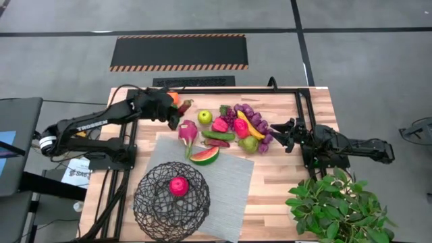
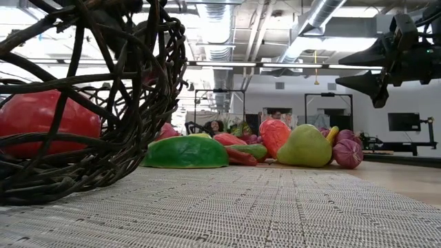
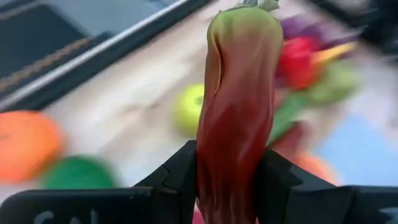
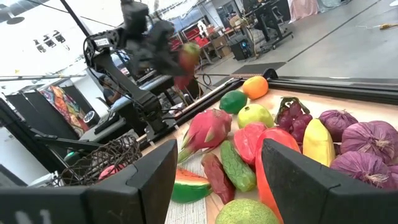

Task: Build produce basket
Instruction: Put the top red chili pepper into the mesh basket

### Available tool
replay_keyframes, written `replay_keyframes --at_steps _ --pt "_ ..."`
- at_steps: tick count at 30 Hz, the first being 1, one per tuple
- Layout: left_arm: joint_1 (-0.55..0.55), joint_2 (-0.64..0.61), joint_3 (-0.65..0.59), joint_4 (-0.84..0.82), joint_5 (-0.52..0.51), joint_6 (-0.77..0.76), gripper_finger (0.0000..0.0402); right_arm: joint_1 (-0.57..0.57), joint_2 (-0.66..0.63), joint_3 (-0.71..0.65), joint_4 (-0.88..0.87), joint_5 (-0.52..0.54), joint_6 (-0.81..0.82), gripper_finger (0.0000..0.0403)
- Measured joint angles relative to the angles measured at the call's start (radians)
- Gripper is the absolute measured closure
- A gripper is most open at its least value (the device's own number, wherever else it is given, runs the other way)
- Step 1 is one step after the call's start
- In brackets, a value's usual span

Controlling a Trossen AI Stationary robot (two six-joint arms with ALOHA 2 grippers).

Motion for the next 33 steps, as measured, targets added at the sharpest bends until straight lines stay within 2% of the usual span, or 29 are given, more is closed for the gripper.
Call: replay_keyframes --at_steps 6,11,16,19,24,30,33 --pt "-0.129 -0.042 0.006 0.039 0.206 -0.133 0.0303 0.0 0.0 0.0 0.0 0.0 0.0 0.0148" --pt "-0.303 -0.043 0.006 0.026 0.228 -0.237 0.0303 0.0 0.0 0.0 0.0 0.0 0.0 0.0148" --pt "-0.495 -0.043 0.006 -0.012 0.207 -0.388 0.0303 0.0 0.0 0.0 0.0 -0.001 0.013 0.0148" --pt "-0.63 -0.043 0.006 -0.042 0.135 -0.488 0.0303 0.0 0.0 0.0 0.0 -0.002 0.015 0.0148" --pt "-0.848 -0.035 0.006 -0.108 -0.07 -0.721 0.0303 0.0 0.0 0.0 0.0 -0.002 0.016 0.0148" --pt "-1.043 -0.005 0.006 -0.157 -0.304 -1.022 0.0303 0.0 0.0 0.0 0.0 -0.002 0.016 0.0148" --pt "-1.11 0.031 0.005 -0.185 -0.366 -1.149 0.0303 0.0 0.0 0.0 0.0 -0.002 0.016 0.0148"
